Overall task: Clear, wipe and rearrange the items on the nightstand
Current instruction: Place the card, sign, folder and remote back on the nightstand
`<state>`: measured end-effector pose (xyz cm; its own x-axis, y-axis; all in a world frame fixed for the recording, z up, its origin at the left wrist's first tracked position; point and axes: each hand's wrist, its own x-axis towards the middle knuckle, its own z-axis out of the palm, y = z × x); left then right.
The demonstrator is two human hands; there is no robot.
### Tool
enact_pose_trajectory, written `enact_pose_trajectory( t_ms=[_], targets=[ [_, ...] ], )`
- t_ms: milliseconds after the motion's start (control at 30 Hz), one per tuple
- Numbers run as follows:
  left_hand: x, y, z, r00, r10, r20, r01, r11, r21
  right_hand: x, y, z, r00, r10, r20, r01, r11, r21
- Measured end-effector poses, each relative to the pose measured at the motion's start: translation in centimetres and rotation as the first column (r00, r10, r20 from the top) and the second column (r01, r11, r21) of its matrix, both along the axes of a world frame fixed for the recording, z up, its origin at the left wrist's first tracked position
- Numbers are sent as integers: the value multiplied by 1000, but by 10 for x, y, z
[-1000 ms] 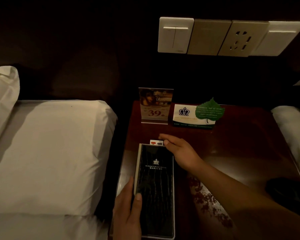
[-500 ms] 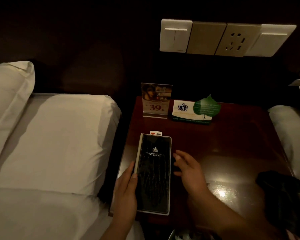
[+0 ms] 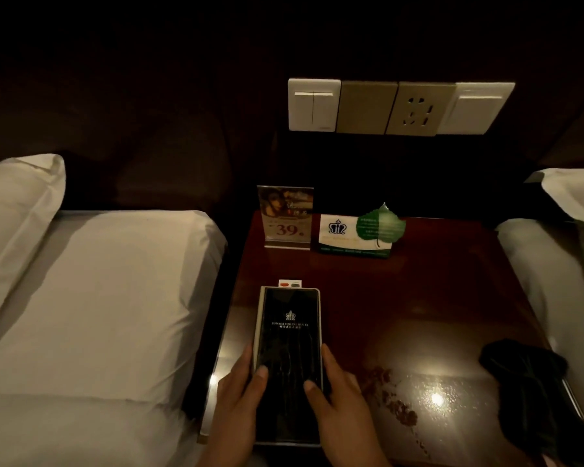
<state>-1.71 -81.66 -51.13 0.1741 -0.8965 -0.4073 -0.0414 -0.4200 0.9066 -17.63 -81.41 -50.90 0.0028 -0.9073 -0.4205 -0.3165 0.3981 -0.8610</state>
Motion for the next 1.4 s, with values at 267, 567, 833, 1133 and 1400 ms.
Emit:
enact_pose_trajectory(
  t_ms=[267,567,833,1133,1400],
  targets=[
    [12,-20,-8,993,105,60,-111,988,103,-19,-18,-3,999,30,-41,-30,1000,-3],
    [29,-208,10,966,-24,259,67,984,-162,-113,-202,-4,846,-513,145,531,837,-133],
    [12,-271,-11,996,-68,60,80,968,-238,-131,-243,-30,871,-454,187,483,861,-160],
    [19,-272,-21,983,-118,143,152,955,-256,-127,-244,-35,798,-543,263,592,788,-171],
    [23,-276,-25,967,-162,195,214,936,-281,-126,-245,-32,812,-531,243,574,802,-164]
  ],
)
